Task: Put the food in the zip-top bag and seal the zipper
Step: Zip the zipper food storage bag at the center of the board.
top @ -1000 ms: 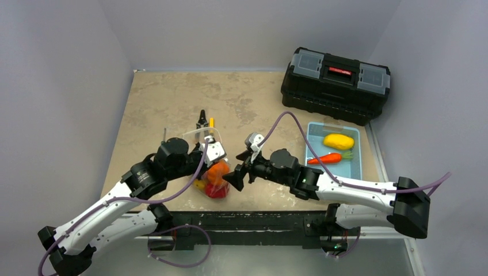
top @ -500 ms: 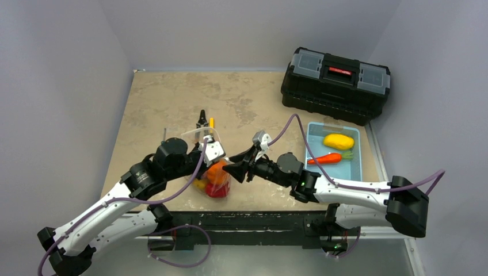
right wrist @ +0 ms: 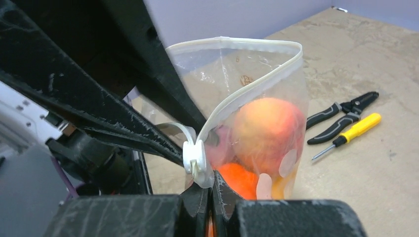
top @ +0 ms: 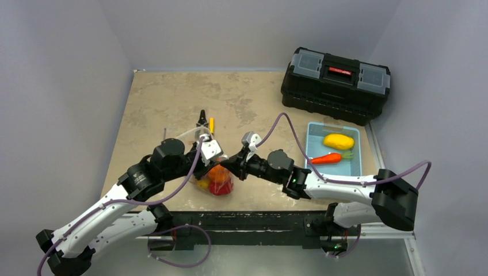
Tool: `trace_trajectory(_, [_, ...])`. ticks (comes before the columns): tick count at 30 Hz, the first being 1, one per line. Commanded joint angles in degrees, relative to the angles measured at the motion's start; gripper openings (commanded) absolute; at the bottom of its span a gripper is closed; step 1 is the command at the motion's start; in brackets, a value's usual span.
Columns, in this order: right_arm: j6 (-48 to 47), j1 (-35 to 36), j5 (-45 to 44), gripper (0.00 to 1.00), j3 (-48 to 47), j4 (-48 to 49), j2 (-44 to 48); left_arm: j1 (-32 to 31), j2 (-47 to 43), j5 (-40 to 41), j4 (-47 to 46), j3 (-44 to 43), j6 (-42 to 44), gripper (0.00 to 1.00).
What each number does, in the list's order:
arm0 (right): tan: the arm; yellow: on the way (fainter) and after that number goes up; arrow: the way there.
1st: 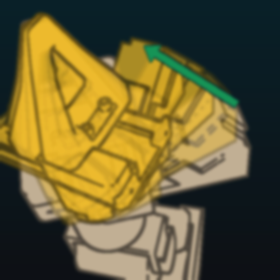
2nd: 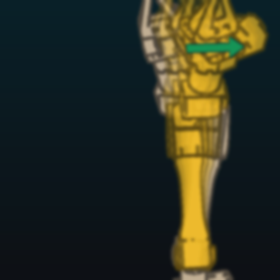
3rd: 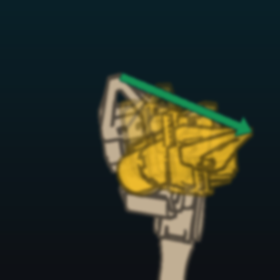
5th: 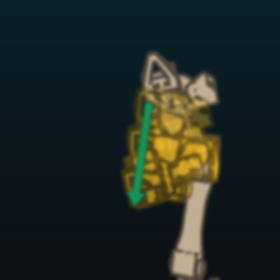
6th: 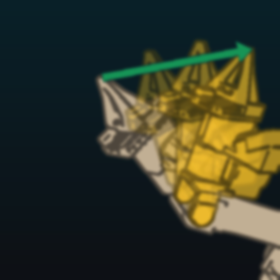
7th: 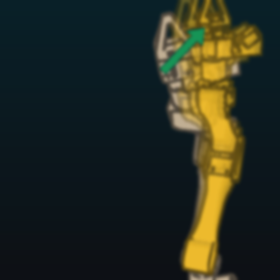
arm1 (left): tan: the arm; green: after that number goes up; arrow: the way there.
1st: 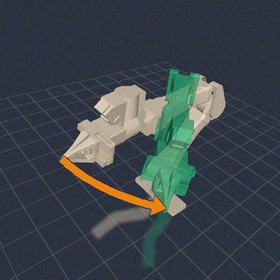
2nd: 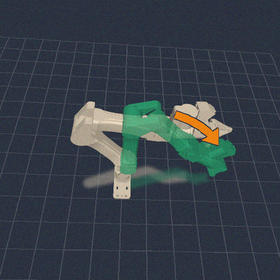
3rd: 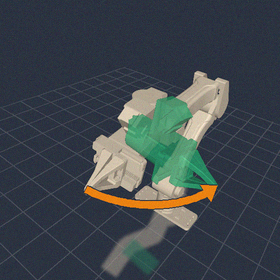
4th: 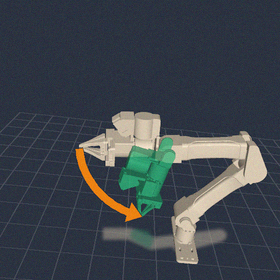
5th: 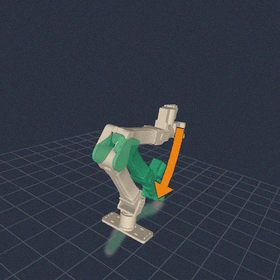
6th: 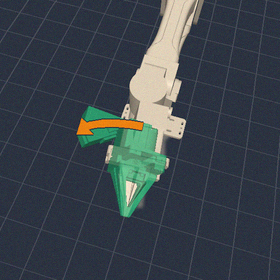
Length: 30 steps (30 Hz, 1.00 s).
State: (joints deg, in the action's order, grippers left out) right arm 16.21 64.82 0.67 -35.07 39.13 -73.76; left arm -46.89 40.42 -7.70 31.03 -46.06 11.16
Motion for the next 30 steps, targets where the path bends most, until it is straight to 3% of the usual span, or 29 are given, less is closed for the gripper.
trace_trajectory(1, [-9.9,-1.5,9.4,0.0,-5.6,-7.3,2.8,0.0,-1.5,-2.6,-3.7,-3.7,-5.0,0.35])
trace_trajectory(4, [-13.0,-4.3,16.9,0.0,-8.4,-12.4,2.0,0.0,-2.4,-4.3,-7.3,-5.5,-7.4,0.64])
trace_trajectory(9, [-13.4,-10.8,28.0,0.0,-10.1,-13.2,0.8,2.0,0.5,-8.7,-9.2,-10.3,-5.0,0.88])
trace_trajectory(10, [-13.5,-11.7,31.0,0.0,-11.0,-13.9,0.2,3.5,1.7,-11.4,-10.6,-10.9,-5.1,0.89])
trace_trajectory(14, [-13.9,-14.2,39.6,0.0,-14.1,-16.9,-3.0,9.1,9.1,-27.2,-8.4,-16.9,-4.7,0.88])
trace_trajectory(17, [-14.0,-14.9,41.4,0.0,-14.9,-18.2,-4.3,9.9,13.3,-33.7,-6.1,-17.3,-1.0,0.84])
trace_trajectory(20, [-13.0,-15.8,42.6,0.0,-14.0,-17.2,-4.1,10.1,14.2,-35.6,-3.5,-15.3,3.0,0.79])
trace_trajectory(27, [-11.1,-17.2,41.9,0.0,-12.3,-16.7,-2.5,10.1,10.9,-35.8,-7.9,-7.9,3.2,0.77])
trace_trajectory(30, [-10.5,-17.3,42.2,0.0,-12.2,-16.3,-2.6,10.2,11.9,-36.6,-6.0,-9.7,4.1,0.56])
